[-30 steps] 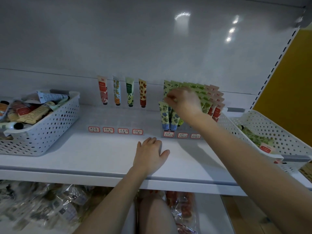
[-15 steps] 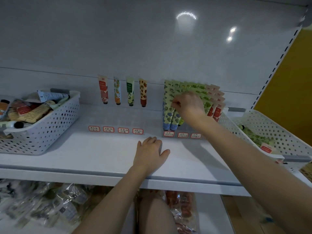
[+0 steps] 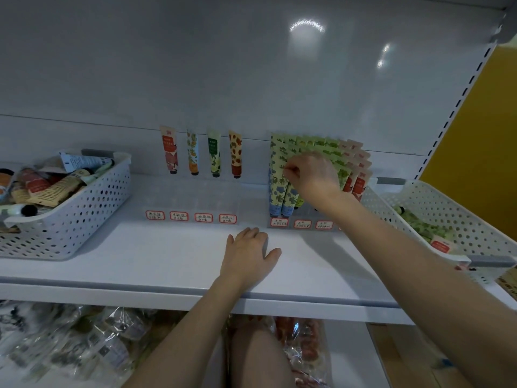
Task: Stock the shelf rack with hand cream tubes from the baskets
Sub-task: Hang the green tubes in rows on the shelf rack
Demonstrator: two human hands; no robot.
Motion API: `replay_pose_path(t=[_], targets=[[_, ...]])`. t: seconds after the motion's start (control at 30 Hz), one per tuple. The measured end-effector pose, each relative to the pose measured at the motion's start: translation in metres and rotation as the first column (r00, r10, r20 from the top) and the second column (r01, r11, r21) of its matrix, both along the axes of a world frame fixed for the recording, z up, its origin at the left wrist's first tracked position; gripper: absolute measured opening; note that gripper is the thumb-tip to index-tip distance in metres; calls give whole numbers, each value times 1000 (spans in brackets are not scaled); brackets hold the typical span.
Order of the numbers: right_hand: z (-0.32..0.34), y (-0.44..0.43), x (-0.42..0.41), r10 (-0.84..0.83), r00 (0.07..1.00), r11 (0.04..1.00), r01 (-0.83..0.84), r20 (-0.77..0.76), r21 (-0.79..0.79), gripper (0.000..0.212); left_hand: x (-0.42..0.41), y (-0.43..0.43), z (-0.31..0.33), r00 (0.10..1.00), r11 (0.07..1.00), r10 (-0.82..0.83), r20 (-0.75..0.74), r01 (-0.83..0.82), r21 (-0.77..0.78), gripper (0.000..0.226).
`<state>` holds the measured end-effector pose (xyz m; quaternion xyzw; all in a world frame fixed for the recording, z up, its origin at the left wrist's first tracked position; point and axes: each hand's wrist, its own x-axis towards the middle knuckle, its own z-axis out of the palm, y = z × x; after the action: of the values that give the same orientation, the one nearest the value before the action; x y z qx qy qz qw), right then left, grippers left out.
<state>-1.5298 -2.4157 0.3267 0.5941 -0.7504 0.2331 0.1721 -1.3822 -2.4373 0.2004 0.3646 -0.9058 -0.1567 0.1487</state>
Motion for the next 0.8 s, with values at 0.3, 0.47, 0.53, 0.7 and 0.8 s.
replay_pose_path(t=[0.3, 0.47, 0.53, 0.7, 0.8], targets=[[6, 4, -2, 4, 1000, 1000, -4, 18, -26, 26, 0, 1, 1, 1000, 1000, -5, -3, 5, -7, 41], [15, 23, -16, -26, 996, 999, 30, 89, -45, 25, 0, 5, 5, 1000, 999, -12, -11, 12, -45, 34], [20, 35, -24, -33, 991, 999, 37, 127, -32, 24, 0, 9, 9, 999, 995, -35, -21, 33, -91, 31], [34, 81, -59, -25, 988, 992, 44, 151, -119, 20, -4, 28, 26, 996, 980, -88, -35, 80, -183, 28], [41, 117, -91, -157, 971, 981, 174, 179, -84, 21, -23, 49, 54, 981, 973, -166, -98, 147, -177, 30]])
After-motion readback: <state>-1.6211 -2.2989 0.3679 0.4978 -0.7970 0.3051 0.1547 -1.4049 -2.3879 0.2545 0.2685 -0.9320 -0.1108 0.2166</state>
